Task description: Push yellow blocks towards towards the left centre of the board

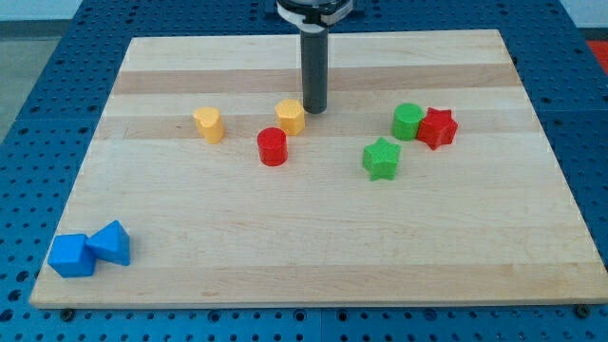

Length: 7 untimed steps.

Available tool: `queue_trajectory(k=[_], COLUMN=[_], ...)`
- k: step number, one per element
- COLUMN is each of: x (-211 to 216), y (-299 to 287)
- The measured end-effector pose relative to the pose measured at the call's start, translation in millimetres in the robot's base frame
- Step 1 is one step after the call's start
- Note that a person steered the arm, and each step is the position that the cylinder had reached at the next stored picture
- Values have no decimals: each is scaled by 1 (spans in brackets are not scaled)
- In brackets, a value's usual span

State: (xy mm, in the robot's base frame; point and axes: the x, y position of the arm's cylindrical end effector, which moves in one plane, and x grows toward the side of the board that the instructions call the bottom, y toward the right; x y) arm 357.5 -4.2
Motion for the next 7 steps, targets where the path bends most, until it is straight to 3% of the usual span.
queue_trajectory(k=[3, 5, 7], x=[17, 34, 33], y=[-54, -26, -52])
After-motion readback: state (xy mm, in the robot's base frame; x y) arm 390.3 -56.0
